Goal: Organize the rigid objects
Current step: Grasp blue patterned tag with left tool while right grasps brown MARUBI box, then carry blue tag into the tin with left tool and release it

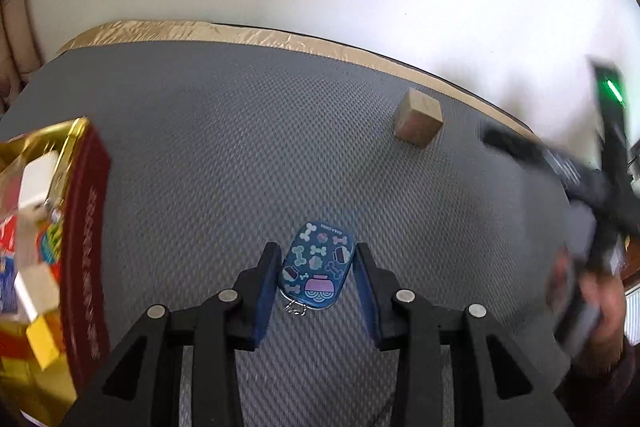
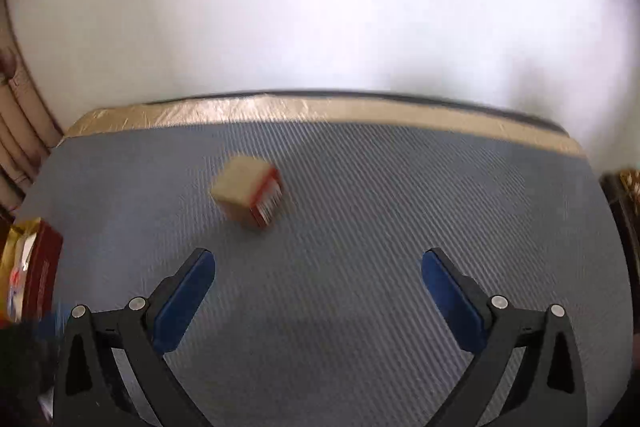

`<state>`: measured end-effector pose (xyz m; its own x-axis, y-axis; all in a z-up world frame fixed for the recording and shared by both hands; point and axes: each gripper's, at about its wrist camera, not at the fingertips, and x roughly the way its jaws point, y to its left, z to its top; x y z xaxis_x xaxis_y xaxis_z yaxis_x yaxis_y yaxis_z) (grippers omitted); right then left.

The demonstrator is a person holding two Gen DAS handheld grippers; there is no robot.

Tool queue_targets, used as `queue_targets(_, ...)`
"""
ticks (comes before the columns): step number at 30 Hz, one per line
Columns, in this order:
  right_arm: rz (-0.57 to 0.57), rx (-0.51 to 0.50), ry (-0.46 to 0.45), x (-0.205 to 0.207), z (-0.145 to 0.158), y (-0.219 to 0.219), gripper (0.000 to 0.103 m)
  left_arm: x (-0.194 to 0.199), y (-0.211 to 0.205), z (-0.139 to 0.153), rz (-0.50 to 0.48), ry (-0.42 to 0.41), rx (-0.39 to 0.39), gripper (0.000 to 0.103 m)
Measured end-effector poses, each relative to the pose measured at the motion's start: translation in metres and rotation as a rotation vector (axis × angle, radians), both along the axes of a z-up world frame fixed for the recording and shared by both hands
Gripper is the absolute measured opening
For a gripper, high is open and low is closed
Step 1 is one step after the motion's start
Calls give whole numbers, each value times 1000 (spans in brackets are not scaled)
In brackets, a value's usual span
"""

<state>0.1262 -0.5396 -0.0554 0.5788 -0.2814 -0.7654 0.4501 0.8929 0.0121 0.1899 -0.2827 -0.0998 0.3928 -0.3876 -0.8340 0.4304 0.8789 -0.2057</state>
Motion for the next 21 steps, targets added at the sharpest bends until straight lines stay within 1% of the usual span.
queue_targets(2, -32, -51, 44, 26, -1, 8, 103, -5, 5, 3, -5, -2, -2, 38)
queue_targets(3, -40, -57, 64, 37, -3, 12, 102, -11, 2, -1, -6, -8, -5, 38)
queue_targets(7, -89, -50, 114, 66, -21, 13, 102, -23, 10, 8, -17, -22, -12, 38)
queue_targets(9, -100, -21, 134, 78, -31, 15, 102, -24, 13, 10, -26, -23, -19, 38)
queue_targets(12, -117, 44, 135, 87, -44, 14, 102, -27, 23, 12, -27, -15, -23, 38)
queue_targets(14, -122, 50, 138, 94, -52, 11, 101, -25, 23, 9, -30, -6, -17, 38)
queue_targets(15, -122, 67, 134, 94, -54, 10, 82, -26, 23, 9, -28, -1, -14, 38)
queue_targets(16, -119, 99, 128, 93, -57, 9, 47, -25, 24, 8, -24, 5, -14, 38)
queue_targets(17, -122, 88, 138, 92, -60, 9, 46, -24, 25, 6, -20, 14, -16, 38)
queue_targets(21, -48, 60, 113, 79, -53, 17, 45, -26, 33, 8, 0, 22, -26, 38)
